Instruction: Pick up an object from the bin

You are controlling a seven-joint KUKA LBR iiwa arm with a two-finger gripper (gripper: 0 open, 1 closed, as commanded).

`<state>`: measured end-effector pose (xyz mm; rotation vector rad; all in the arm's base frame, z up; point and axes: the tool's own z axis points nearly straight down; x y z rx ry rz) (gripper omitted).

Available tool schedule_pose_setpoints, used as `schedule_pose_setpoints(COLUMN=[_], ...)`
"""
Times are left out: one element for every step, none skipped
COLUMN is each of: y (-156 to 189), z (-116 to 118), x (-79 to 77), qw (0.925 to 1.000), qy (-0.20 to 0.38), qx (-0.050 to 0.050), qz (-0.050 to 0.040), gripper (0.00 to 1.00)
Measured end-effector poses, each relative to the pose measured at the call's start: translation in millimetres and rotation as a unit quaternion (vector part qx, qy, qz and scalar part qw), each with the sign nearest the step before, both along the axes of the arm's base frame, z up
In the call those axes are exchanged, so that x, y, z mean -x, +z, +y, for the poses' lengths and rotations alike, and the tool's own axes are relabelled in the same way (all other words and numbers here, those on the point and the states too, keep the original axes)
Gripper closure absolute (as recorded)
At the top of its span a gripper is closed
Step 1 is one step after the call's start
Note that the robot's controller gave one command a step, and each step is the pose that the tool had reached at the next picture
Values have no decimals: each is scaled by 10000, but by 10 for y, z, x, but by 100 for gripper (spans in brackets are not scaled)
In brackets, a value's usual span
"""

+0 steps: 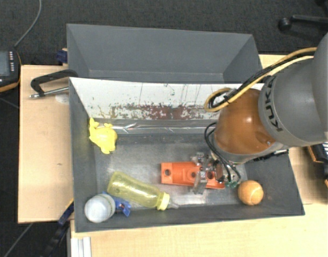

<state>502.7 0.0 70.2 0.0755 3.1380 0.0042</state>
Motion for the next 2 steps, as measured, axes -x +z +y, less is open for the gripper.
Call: schedule_pose_setpoints(y=[0,1358], z=[0,151], x=[0,-205], qw=[10000,9999], qy=[-1,-129], qx=[1,-5], qz=[0,-26], gripper=[100,100])
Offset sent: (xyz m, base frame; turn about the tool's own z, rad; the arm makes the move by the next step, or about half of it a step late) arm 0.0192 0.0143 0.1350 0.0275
